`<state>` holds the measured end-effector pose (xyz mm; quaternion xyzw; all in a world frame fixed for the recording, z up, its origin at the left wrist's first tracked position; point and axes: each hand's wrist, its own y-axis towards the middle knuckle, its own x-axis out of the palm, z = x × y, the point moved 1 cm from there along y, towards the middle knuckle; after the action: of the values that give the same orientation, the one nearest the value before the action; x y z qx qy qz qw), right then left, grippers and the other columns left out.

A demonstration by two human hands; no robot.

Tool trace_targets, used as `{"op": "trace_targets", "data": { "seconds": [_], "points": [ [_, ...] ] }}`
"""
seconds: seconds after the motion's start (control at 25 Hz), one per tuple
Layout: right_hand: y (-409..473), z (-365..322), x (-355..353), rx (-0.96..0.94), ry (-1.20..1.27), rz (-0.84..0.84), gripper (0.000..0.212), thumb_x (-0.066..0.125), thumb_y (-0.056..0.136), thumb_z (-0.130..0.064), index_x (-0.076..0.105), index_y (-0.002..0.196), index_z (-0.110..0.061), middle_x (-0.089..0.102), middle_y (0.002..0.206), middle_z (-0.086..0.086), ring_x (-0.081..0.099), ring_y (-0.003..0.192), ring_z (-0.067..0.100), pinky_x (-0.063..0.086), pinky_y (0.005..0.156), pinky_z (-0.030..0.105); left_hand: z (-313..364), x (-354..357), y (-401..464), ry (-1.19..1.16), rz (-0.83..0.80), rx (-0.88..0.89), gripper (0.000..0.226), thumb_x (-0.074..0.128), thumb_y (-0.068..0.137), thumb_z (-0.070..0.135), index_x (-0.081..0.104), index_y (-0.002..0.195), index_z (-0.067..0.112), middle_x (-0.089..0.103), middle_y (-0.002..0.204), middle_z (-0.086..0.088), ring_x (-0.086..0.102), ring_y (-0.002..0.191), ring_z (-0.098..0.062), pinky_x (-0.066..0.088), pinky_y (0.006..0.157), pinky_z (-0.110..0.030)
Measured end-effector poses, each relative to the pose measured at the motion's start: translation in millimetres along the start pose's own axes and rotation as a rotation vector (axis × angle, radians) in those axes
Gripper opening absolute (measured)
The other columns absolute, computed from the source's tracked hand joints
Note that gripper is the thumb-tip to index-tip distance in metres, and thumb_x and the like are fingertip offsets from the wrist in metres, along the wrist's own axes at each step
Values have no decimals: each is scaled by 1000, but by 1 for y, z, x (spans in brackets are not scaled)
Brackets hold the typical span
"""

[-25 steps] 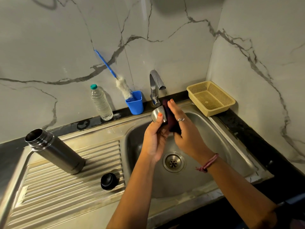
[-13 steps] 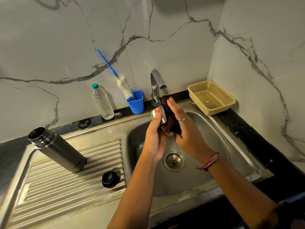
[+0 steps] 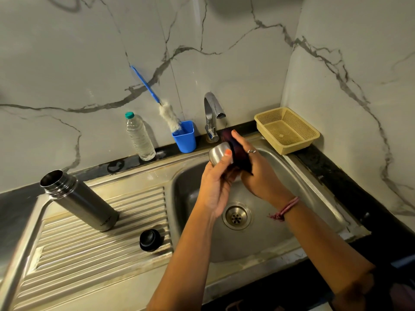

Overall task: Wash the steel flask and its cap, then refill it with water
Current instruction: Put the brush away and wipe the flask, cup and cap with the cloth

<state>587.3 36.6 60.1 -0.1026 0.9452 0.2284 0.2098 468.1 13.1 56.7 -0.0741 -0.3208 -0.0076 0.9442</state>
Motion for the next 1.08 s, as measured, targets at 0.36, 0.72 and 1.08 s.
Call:
{"op": "trace_targets", "data": {
  "seconds": [0.36, 0.72, 1.08],
  "points": [
    [-1, 2, -4, 69, 37, -5, 82, 50, 80, 18, 24, 149, -16, 30, 153, 4, 29, 141, 15, 33, 113, 43, -2, -2, -3, -97, 20, -1, 36, 57, 92, 21, 59, 122, 1, 71, 97, -11, 67, 83, -14, 56, 81, -27],
    [-6, 0, 0, 85, 88, -26, 78, 49, 78, -1, 21, 150, -15, 31, 152, 7, 31, 140, 17, 33, 112, 42, -8, 0, -2, 8, 24, -24, 43, 70, 81, 30, 64, 118, 8, 71, 109, -11, 64, 105, -22, 47, 100, -37],
    [-13, -4, 1, 23, 78, 3, 80, 49, 80, 11, 18, 149, -11, 25, 151, 3, 26, 141, 15, 30, 114, 27, -8, -9, 1, -46, 47, 13, 37, 76, 81, 21, 67, 112, 4, 69, 105, -13, 64, 94, -20, 53, 86, -29]
  ]
}}
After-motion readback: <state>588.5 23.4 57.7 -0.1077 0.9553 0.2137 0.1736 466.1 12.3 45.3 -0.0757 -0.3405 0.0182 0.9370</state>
